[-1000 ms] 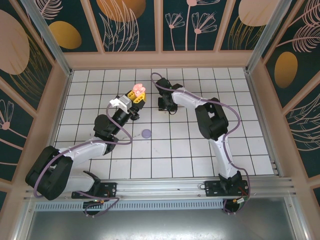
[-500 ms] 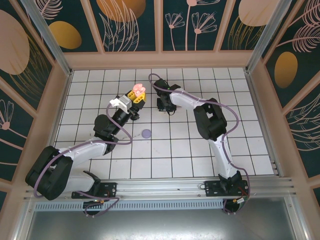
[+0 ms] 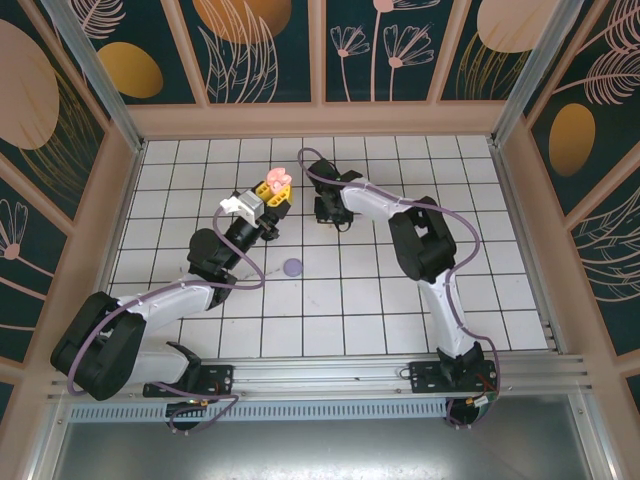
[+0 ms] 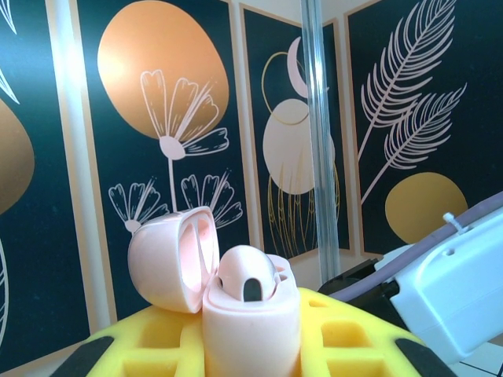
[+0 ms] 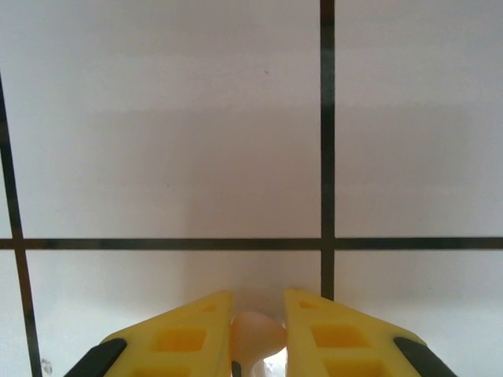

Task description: Insert the wireless bluetooth earbuds into the charging case

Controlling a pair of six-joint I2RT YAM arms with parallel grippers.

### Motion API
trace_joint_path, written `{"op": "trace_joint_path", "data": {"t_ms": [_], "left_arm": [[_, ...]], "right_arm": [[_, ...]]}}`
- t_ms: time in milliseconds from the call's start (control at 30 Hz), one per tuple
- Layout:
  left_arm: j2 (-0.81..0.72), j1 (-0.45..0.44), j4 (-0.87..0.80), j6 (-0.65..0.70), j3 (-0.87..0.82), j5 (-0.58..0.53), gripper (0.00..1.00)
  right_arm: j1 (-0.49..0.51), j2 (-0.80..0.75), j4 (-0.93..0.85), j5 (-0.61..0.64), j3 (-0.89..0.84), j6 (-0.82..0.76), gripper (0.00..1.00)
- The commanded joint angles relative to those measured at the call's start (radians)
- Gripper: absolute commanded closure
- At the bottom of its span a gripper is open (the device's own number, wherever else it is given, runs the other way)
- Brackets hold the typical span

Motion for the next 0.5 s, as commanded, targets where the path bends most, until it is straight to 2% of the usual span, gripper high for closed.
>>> {"op": "trace_joint_path", "data": {"t_ms": [0, 233, 467], "left_arm": [[-0.028, -0.004, -0.009, 0.004, 0.026, 0.014, 1.0], [-0.053, -0.004, -0.038, 0.009, 0.031, 0.025, 1.0], [-0.078, -0.004, -0.083, 0.015, 0.038, 0.07, 1.0]], "right_arm": [[0.011, -0.105, 0.021, 0.024, -0.032, 0.015, 0.8], [0.01, -0.227, 0.053, 0.047, -0.094, 0.024, 0.8], [0.012, -0.42, 0.083, 0.064, -0.14, 0.017, 0.8]]}}
